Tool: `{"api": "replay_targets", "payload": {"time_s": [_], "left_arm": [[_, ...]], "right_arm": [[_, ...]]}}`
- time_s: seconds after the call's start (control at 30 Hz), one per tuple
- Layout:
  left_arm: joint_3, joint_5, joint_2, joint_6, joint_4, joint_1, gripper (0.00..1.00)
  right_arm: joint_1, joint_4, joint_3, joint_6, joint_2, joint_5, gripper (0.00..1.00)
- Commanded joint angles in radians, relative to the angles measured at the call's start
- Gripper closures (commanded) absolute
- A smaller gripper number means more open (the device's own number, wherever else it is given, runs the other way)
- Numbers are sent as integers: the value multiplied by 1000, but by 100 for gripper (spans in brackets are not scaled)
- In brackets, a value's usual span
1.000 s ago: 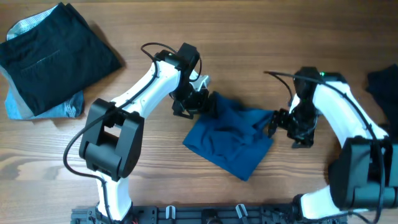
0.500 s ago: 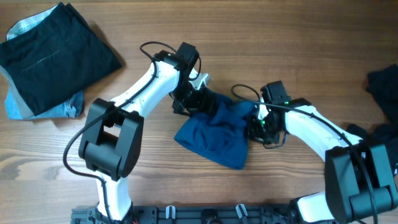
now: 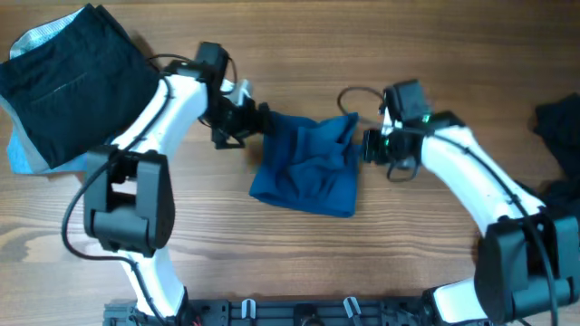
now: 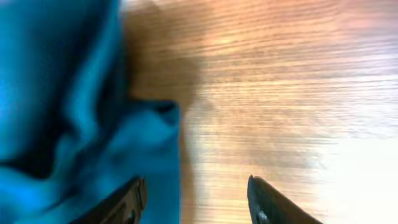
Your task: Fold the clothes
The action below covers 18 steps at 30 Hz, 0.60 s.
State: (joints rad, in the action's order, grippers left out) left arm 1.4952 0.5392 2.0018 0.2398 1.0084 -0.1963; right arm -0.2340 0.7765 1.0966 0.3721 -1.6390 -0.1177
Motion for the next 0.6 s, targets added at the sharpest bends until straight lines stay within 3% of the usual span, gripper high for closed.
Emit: {"api": "replay_targets", "payload": {"time_s": [0.0,0.03,0.1,0.23,0.4,0.43,0.53,0.57], "left_arm": [[-3,-51,-31,117,10,64,9],[-3,-53,-31,117,9,74,0],[-3,-82,-31,116,9,82,0],[-3,-123,-31,116,8,82,0],[-3,-122,-31,116,9,81,0],[-3,-122,-31,116,9,81,0],[-3,-122,-31,115,9,81,0],[-3,-122,-31,112,10,81,0]], "right_arm": [[1,49,209,-32,9,-158,43],[-3,36,229,-31,9,-282,42],[-29,26,229,-28,-2,-415,41],[-163,21,228,-24,-94,-353,35],[-278,-82,228,56,-267,-277,36],[-282,-89,228,71,-271,-263,40],[-279,-81,229,84,-265,-229,89],[-275,-66,229,84,-256,-209,96]]}}
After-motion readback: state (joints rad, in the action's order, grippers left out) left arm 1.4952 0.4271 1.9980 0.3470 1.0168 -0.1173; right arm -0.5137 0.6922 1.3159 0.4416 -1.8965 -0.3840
